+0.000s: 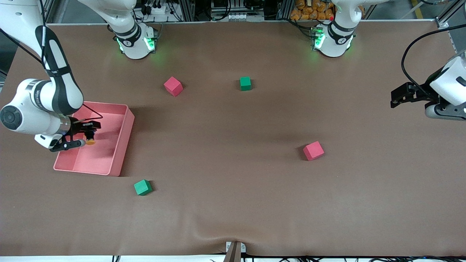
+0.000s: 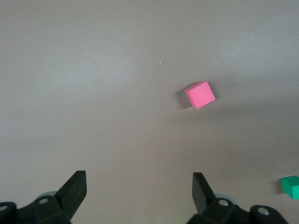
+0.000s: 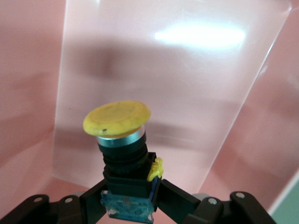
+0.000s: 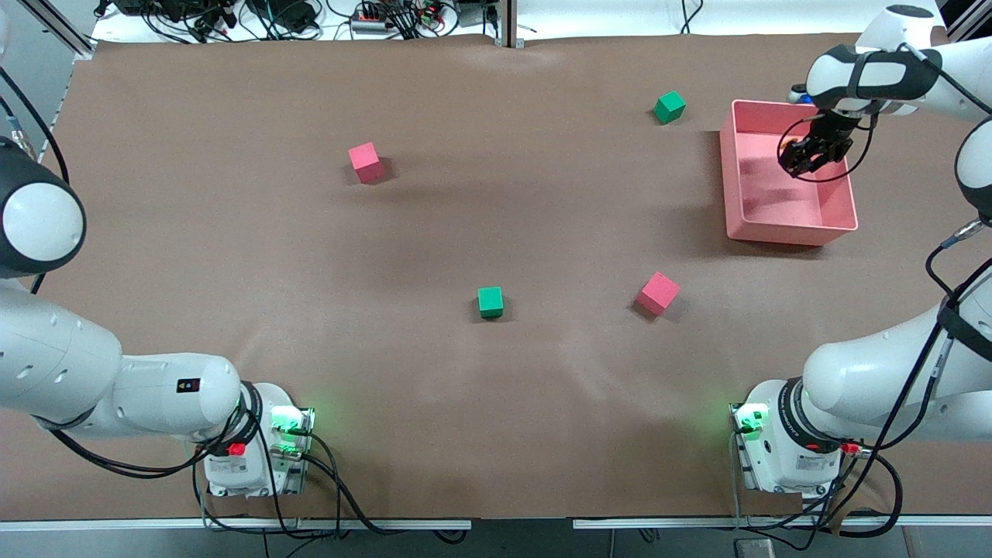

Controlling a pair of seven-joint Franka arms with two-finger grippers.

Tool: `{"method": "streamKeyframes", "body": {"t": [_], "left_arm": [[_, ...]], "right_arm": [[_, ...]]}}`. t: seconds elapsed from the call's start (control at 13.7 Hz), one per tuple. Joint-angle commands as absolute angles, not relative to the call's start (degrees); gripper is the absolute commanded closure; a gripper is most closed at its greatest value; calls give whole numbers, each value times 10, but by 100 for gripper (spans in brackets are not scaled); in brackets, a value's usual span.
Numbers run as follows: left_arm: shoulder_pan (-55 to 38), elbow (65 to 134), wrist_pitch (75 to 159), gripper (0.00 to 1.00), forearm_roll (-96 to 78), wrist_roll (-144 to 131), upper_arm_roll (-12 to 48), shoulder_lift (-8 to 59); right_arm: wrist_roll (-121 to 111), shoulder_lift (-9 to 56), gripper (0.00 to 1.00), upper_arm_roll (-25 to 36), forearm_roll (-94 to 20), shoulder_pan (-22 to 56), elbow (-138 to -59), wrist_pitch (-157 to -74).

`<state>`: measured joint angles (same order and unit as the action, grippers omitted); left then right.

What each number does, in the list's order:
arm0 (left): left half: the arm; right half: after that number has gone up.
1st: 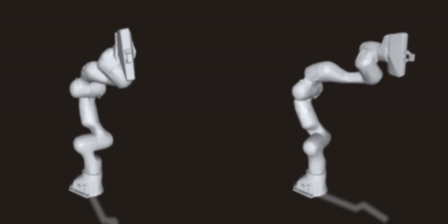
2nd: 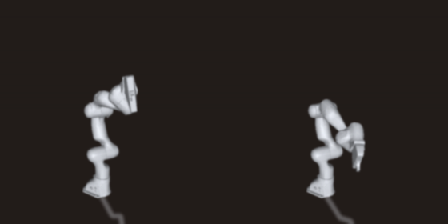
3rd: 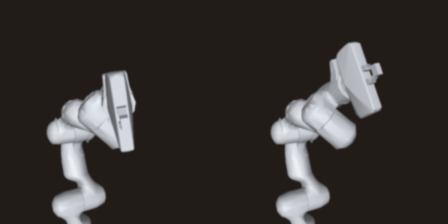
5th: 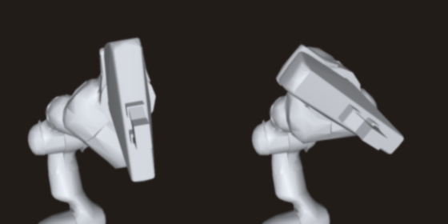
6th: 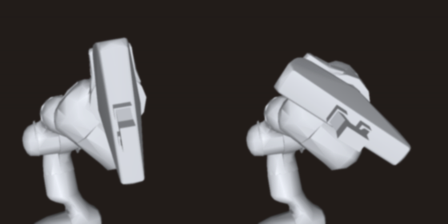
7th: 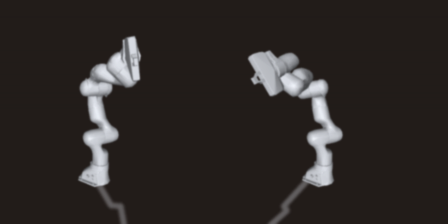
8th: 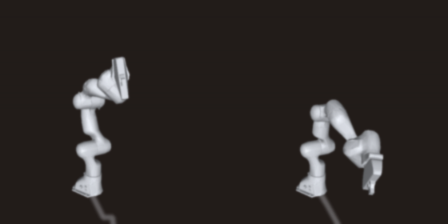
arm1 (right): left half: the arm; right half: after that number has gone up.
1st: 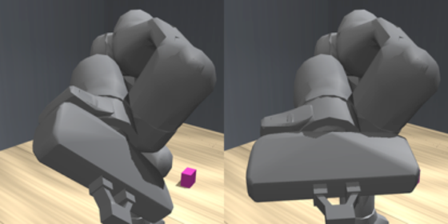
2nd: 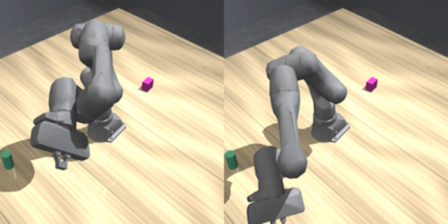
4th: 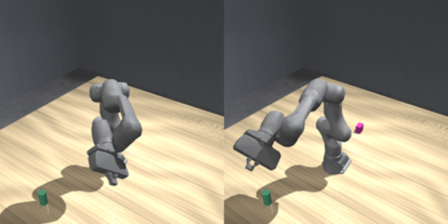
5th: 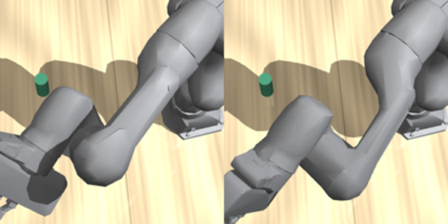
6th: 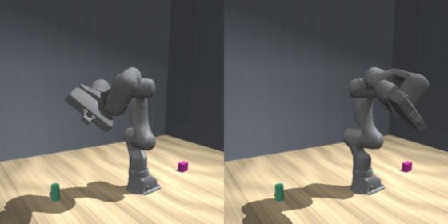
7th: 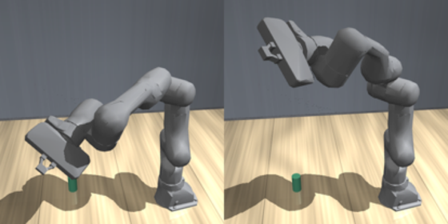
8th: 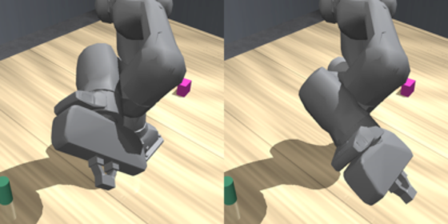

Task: Place and upright button with both arms
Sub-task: 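Lift the button out of the tray with the right gripper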

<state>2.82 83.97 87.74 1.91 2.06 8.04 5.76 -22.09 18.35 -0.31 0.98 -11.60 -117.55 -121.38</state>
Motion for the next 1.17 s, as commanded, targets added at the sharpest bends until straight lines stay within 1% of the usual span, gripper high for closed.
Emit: {"method": "streamKeyframes", "body": {"t": [0.0,0.29,0.44,0.66,1.1], "left_arm": [[31,837,879,0,25,24,81,52],[31,837,884,0,24,24,78,53],[31,837,888,0,22,22,77,53],[31,837,903,0,22,25,77,53],[23,837,904,0,19,18,82,57]], "right_arm": [[-229,178,100,-13,14,-119,-1131,-1159],[-229,177,100,-26,9,-115,-1092,-1117],[-229,178,100,-33,-20,-114,-1065,-1085],[-229,178,100,-47,-33,-101,-1042,-1074],[-175,179,100,-47,-56,-10,-1015,-1074]]}}
